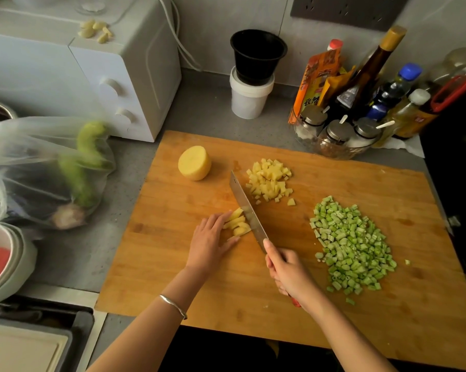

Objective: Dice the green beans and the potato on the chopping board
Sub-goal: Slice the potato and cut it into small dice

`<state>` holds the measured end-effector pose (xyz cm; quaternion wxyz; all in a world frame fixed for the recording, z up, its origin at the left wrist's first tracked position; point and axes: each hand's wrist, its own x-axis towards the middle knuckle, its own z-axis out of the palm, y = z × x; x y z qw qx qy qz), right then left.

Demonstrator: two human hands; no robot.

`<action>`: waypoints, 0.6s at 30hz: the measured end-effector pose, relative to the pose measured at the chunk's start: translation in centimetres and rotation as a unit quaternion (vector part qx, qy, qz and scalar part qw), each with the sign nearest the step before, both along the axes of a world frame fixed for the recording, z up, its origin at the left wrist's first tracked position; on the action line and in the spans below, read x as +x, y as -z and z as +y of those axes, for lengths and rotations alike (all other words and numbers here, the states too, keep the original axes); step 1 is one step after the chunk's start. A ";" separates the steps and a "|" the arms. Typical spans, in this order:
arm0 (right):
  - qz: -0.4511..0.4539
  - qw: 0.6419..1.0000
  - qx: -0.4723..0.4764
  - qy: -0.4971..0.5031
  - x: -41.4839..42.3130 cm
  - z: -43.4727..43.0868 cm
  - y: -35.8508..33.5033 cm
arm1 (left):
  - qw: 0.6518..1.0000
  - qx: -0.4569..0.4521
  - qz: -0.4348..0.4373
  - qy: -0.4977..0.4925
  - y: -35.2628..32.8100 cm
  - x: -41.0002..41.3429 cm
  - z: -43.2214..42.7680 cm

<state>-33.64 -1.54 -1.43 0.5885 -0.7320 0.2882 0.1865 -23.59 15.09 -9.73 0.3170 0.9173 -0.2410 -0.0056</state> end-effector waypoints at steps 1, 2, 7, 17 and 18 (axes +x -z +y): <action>-0.006 1.000 -0.001 0.000 0.1 0.0 0.0 | 1.000 -0.012 0.008 0.005 -0.2 0.1 -0.1; -0.011 1.000 -0.004 -0.001 0.1 -0.2 -0.1 | 1.000 -0.025 0.016 0.007 -0.4 0.2 -0.3; -0.030 1.000 0.002 0.005 -0.4 -0.5 -0.5 | 0.997 -0.075 0.025 -0.006 -0.6 -0.2 -0.4; -0.019 0.998 -0.044 -0.043 -0.3 0.4 -0.1 | 0.996 -0.083 0.009 -0.016 0.3 -0.5 -0.3; -0.016 0.997 -0.054 -0.046 -0.2 0.4 0.1 | 0.997 -0.080 0.009 -0.015 0.4 -0.4 -0.3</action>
